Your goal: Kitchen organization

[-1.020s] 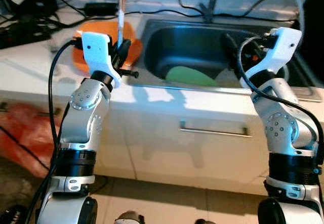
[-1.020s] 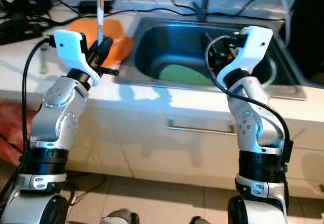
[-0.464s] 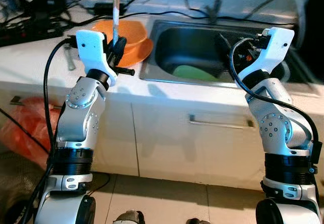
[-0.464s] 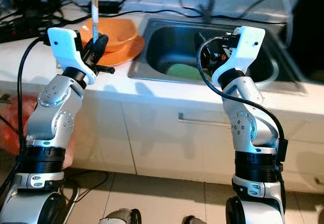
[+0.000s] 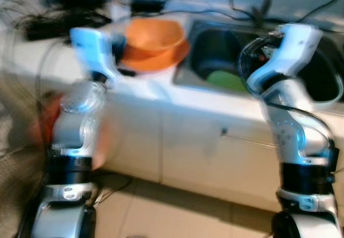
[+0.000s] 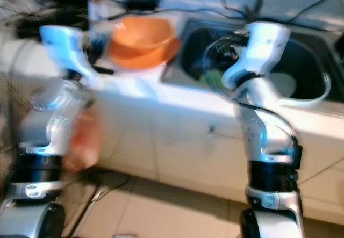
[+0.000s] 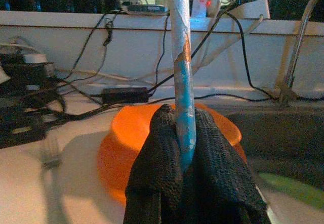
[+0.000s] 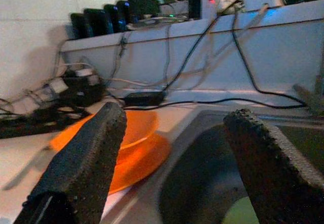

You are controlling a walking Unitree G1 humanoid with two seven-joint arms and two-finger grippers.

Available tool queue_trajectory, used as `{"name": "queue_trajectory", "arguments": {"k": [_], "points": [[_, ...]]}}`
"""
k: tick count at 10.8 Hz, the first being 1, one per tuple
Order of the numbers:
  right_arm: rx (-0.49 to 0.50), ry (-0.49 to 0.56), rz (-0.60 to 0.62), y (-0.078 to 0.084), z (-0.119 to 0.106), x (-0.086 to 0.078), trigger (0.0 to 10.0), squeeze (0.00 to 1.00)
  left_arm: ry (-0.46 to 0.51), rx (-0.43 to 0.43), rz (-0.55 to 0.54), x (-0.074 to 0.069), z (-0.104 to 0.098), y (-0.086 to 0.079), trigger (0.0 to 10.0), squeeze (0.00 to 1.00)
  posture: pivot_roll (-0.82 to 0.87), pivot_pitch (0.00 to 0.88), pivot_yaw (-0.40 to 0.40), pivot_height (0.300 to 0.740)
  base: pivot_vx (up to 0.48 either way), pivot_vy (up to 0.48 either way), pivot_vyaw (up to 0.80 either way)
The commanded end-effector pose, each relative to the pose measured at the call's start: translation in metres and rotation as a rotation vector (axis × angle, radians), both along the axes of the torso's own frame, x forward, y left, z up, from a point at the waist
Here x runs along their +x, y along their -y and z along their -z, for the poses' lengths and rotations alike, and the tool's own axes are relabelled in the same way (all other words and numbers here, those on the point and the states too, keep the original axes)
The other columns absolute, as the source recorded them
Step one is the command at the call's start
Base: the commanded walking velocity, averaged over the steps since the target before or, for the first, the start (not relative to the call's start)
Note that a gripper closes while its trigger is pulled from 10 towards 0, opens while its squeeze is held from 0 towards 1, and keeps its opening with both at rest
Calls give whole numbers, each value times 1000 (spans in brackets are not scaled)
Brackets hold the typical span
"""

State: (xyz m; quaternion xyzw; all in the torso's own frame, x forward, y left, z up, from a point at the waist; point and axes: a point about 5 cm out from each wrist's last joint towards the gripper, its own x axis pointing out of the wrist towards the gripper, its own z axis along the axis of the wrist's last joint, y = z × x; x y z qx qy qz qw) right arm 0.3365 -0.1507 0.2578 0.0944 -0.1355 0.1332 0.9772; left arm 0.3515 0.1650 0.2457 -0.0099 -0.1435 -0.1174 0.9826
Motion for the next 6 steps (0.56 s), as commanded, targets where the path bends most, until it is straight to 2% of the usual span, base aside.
{"name": "queue_trajectory", "arguments": {"k": [1, 4, 6], "points": [[-5, 18, 50, 12, -2, -2, 10000, 0, -1, 0, 43, 0, 0, 13, 0, 0, 92, 81, 1, 740, 480, 0, 0], [-8, 25, 64, 13, -2, -2, 10000, 0, -1, -2, 51, 0, 0, 14, 0, 0, 93, 82, 5, 740, 472, 0, 0], [-10, 21, 68, 13, -1, -2, 10000, 0, 10, -8, 52, -2, -2, 14, 0, 0, 94, 88, 4, 740, 0, 0, 0]]}}
